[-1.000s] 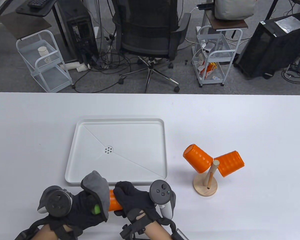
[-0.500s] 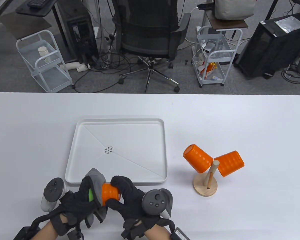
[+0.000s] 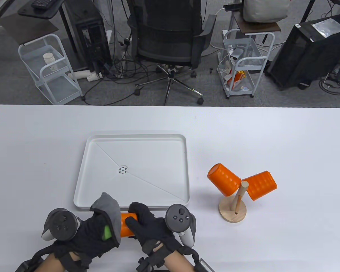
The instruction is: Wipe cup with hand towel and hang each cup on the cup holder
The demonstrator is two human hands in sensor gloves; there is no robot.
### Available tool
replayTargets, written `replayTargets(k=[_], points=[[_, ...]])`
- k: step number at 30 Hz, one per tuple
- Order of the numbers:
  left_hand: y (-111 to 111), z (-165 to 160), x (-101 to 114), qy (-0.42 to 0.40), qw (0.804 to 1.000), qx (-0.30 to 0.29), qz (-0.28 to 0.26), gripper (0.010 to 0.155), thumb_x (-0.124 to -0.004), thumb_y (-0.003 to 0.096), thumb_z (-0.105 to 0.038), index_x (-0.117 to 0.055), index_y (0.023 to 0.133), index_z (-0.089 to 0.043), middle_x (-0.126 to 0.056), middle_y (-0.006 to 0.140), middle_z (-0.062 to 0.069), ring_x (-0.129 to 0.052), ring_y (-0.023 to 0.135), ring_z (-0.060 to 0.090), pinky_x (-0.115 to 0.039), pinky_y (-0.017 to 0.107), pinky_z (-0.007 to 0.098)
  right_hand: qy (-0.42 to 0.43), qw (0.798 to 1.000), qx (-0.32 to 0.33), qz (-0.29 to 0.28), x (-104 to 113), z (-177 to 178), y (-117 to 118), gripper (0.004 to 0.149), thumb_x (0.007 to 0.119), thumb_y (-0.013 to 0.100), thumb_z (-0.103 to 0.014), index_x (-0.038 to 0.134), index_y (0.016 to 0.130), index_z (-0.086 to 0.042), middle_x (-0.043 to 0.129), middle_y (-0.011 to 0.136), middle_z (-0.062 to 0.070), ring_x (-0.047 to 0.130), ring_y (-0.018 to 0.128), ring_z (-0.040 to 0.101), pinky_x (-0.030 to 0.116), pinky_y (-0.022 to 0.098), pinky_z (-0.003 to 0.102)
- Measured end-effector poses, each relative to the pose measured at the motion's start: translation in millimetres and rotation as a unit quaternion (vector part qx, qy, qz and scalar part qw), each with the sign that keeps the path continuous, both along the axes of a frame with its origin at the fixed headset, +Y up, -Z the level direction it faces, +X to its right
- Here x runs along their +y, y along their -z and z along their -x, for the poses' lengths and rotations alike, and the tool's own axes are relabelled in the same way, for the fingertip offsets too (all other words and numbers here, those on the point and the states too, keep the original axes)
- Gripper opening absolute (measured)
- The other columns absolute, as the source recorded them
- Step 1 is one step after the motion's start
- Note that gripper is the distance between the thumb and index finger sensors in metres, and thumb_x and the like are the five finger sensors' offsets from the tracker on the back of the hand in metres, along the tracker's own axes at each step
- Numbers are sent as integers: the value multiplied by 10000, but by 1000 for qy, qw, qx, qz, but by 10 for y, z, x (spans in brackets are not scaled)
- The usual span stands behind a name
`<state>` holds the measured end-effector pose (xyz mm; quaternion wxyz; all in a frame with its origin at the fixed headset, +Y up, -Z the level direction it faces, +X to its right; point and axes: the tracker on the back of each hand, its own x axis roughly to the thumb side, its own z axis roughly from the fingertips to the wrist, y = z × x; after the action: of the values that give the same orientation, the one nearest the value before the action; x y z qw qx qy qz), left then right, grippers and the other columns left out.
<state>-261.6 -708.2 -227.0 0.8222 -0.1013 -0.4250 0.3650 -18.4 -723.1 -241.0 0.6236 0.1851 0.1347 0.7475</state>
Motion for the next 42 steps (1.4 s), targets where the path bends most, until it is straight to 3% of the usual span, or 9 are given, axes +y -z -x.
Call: replayTargets(k=[4,7,12,19,23,31,35,42], points=[[-52,-27,48,41,998,-7,-48,808,-772,487,-592,-144,991,-509,-96,1142,-6,-804,808,356,-650,669,620,17,998,2,58,-71,-14,14,743,648,485,-559,553,949,13,844,751,304,1049,361,337,912,300,523],[-64,-22,69,44,997,-4,-58,806,-773,486,-592,-149,990,-515,-98,1144,-15,-802,817,354,-647,676,621,23,998,0,56,-68,-13,12,743,657,484,-564,560,948,8,849,750,299,1050,361,333,915,299,518],[-27,20,53,9,999,7,-32,801,-774,482,-594,-162,993,-517,-112,1148,-18,-820,804,350,-670,662,614,8,999,-10,-30,25,12,-25,734,659,482,-557,528,968,-23,816,801,282,1033,436,357,899,361,538],[83,101,-45,-82,995,12,60,804,-762,480,-611,-157,997,-500,-135,1146,7,-862,751,327,-714,619,595,-34,982,-11,-186,200,72,-121,722,707,478,-505,410,1012,-121,649,968,232,913,685,427,787,554,602],[145,122,-131,-140,982,2,128,804,-753,482,-621,-155,1002,-484,-155,1144,29,-881,723,317,-736,593,586,-68,960,-6,-273,285,93,-177,743,762,464,-461,368,1022,-170,566,1037,177,823,809,448,715,639,620],[203,105,-285,-210,946,-25,244,805,-727,494,-641,-139,1011,-456,-172,1140,59,-907,688,293,-768,560,567,-102,920,3,-379,375,108,-256,756,856,422,-361,400,1014,-250,503,1086,75,696,925,467,619,714,626],[213,92,-327,-224,936,-34,270,805,-698,505,-660,-118,1017,-435,-180,1135,80,-924,670,270,-791,541,547,-118,898,4,-423,416,113,-297,742,881,408,-332,438,1001,-272,508,1088,50,678,940,467,604,724,624],[214,117,-319,-246,924,-33,292,806,-681,513,-664,-102,1020,-423,-168,1135,90,-929,669,272,-795,539,542,-171,835,6,-523,537,153,-427,736,903,400,-302,466,992,-283,504,1086,42,660,947,465,590,729,622]])
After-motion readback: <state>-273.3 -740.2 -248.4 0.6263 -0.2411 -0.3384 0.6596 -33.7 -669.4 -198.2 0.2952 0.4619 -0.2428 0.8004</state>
